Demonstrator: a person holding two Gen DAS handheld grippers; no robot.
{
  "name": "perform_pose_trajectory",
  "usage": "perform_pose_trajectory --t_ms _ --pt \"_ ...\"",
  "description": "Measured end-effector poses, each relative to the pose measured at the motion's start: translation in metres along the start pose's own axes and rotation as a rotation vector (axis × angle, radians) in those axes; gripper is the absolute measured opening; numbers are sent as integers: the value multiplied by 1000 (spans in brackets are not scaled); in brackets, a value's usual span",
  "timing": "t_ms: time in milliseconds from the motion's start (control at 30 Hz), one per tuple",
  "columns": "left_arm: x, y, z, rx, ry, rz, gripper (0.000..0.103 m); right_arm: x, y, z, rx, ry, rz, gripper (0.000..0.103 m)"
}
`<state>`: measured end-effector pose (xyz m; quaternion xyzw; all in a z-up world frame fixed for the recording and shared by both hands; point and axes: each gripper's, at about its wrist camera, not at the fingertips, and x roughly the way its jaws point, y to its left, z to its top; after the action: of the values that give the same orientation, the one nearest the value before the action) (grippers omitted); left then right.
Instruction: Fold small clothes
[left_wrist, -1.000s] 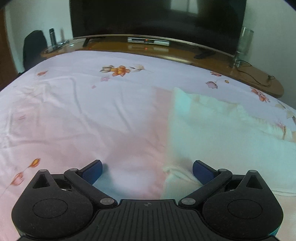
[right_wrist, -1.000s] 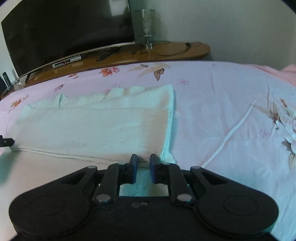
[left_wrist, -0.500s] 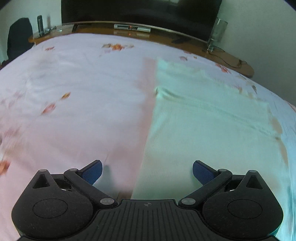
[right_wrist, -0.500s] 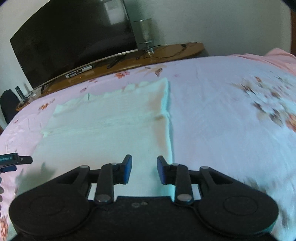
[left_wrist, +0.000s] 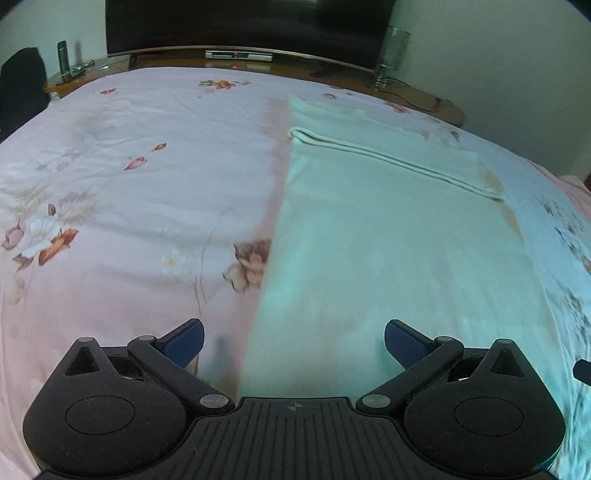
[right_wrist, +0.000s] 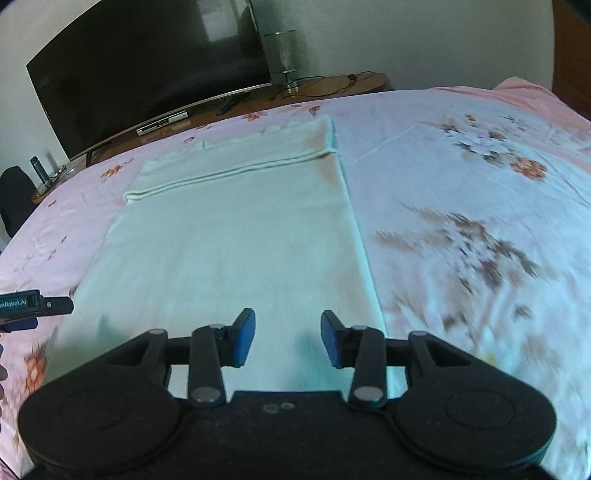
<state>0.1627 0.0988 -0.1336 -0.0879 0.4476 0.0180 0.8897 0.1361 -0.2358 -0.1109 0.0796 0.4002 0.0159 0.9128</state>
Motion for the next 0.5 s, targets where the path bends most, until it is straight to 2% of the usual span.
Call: perform_pose_trajectory --t_ms 67,133,500 --pt "-7 0 -8 14 -5 -4 103 -10 -3 -8 10 -5 -12 42" --pt "-14 1 -15 29 -9 -7 103 -16 -5 -16 15 -11 -28 49" --pt "-28 36 -59 -19 55 -33 103 -38 -8 -53 48 -5 -72 49"
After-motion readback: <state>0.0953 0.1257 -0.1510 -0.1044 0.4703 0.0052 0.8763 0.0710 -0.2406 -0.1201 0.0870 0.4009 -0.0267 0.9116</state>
